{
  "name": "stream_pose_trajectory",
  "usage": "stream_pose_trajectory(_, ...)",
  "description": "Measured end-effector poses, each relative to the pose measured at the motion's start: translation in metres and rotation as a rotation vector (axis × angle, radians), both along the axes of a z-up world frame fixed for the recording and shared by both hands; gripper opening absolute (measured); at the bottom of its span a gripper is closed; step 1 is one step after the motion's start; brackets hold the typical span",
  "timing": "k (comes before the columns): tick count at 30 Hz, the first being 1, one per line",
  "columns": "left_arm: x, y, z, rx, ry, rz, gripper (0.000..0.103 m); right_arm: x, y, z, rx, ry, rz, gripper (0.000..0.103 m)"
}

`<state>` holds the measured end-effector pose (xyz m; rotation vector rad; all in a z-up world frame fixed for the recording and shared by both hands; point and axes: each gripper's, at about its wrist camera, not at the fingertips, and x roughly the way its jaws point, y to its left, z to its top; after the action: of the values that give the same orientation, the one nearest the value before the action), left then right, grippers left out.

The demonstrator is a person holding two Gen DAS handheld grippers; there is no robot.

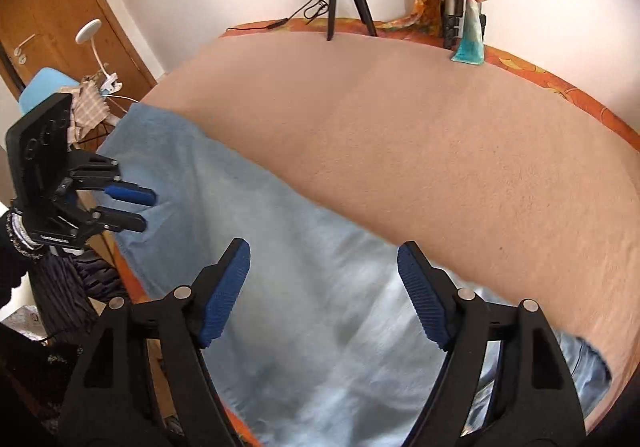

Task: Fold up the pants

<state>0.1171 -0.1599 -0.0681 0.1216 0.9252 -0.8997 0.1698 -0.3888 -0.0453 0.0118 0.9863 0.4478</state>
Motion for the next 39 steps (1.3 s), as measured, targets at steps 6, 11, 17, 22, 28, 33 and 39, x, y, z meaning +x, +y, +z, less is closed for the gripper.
stream_pose_trajectory(6, 0.027, 0.002, 0.009, 0.007, -0.016, 0.05, 0.024, 0.046, -0.007, -0.035, 0.031, 0.08, 0.045, 0.079)
stream_pose_trajectory(11, 0.05, 0.004, 0.003, 0.0, 0.012, 0.11, 0.024, 0.056, 0.007, -0.051, 0.082, 0.102, 0.115, 0.079)
stream_pose_trajectory(17, 0.068, 0.008, -0.006, -0.024, 0.052, 0.162, 0.024, 0.054, 0.026, -0.064, 0.049, 0.117, 0.22, 0.056)
stream_pose_trajectory(22, 0.077, 0.005, -0.006, -0.025, 0.052, 0.168, 0.024, 0.035, 0.038, -0.055, -0.032, 0.053, 0.248, 0.017)
stream_pose_trajectory(28, 0.074, -0.019, -0.009, 0.011, 0.031, 0.107, 0.024, -0.019, 0.057, -0.027, -0.148, -0.119, 0.252, 0.014)
stream_pose_trajectory(33, 0.046, -0.04, -0.025, 0.076, 0.043, -0.018, 0.024, -0.06, 0.075, -0.034, -0.205, -0.154, 0.269, 0.014)
stream_pose_trajectory(39, 0.009, -0.034, -0.048, 0.121, 0.048, -0.055, 0.024, -0.065, 0.07, -0.031, -0.118, -0.071, 0.296, 0.029)
